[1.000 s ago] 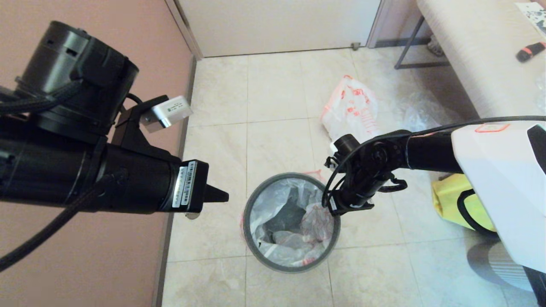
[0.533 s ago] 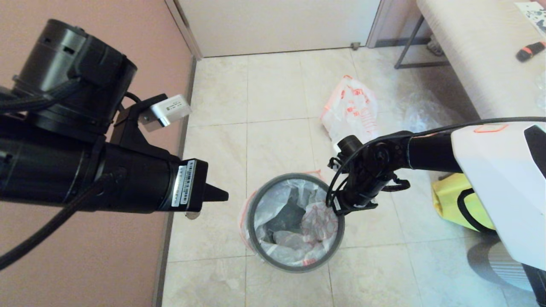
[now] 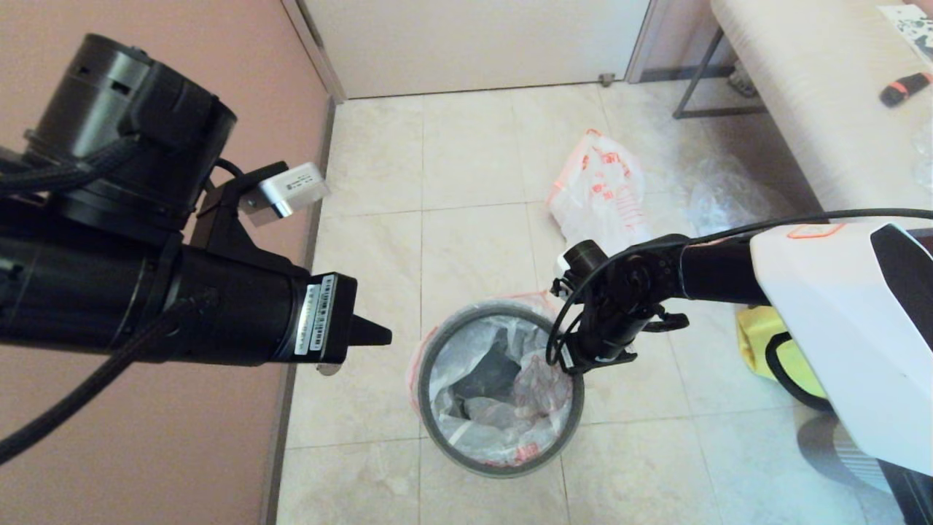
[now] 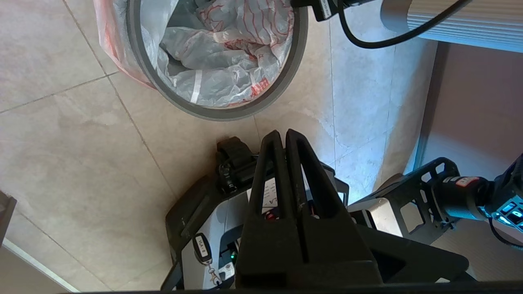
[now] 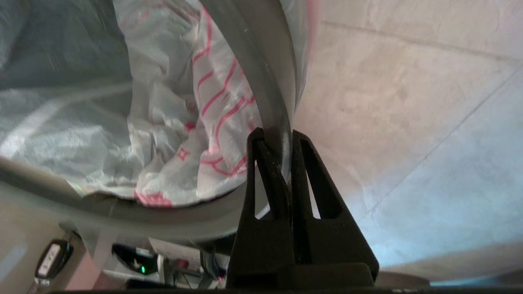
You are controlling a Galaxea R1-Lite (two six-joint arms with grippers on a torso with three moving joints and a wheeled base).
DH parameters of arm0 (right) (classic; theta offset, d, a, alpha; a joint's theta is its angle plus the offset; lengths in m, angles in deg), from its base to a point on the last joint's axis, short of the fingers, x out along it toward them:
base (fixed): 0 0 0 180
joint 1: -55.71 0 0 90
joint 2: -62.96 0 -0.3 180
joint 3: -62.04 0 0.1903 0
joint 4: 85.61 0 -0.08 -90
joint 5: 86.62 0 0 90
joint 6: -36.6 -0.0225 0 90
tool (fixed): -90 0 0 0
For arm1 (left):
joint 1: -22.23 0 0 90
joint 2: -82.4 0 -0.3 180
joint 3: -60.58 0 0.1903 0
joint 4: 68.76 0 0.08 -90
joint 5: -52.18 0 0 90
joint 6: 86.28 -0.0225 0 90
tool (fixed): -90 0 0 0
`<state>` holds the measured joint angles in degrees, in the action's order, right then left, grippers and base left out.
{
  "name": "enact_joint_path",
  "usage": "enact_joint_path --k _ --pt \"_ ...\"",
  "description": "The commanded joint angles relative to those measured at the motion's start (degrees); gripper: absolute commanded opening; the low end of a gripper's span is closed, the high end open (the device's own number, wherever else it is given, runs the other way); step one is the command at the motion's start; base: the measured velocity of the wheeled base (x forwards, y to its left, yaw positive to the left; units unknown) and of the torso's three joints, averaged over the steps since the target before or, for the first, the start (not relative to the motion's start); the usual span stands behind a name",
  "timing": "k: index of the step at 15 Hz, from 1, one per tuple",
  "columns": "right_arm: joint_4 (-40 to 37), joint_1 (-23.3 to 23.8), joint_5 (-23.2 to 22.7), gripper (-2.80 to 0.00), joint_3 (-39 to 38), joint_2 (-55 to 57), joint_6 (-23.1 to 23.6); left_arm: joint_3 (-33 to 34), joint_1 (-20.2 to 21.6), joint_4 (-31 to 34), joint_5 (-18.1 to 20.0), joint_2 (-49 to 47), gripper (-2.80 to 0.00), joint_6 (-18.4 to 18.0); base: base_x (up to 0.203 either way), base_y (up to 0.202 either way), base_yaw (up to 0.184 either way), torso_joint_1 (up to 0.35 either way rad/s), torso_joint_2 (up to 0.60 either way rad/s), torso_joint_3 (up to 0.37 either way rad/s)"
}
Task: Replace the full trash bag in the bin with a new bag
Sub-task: Place the trash can ring on the trash can
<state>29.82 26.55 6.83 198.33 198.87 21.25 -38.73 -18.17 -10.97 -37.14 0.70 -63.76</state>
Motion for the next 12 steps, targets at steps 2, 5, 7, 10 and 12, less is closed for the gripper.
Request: enact_joint_path --k 2,5,7,10,12 --pt "2.11 0.07 0.06 -2.80 0.02 0.84 -0.11 0.52 -0.02 0.21 0.02 -0.78 -2.80 0.15 0.000 0.000 0.000 0.000 0.00 0.000" --pt "2.18 0.33 0.15 -2.80 0.02 1.38 -0.11 0.53 -0.03 0.11 -0.07 -1.18 -2.80 0.15 0.000 0.000 0.000 0.000 0.00 0.000" --pt "2.19 -0.07 1.90 -2.80 0.02 0.41 -0.06 0.53 0.17 0.11 -0.16 -1.18 -2.80 0.15 0.000 0.000 0.000 0.000 0.00 0.000" --pt "1.92 -0.28 4.90 -2.80 0.02 -0.04 1.11 0.53 0.06 0.11 -0.08 -0.84 -2.80 0.15 0.000 0.000 0.000 0.000 0.00 0.000" --pt "1.95 -0.40 5.25 -2.80 0.02 0.50 1.12 0.44 0.22 0.11 -0.16 -0.49 -2.80 0.15 0.000 0.000 0.000 0.000 0.00 0.000"
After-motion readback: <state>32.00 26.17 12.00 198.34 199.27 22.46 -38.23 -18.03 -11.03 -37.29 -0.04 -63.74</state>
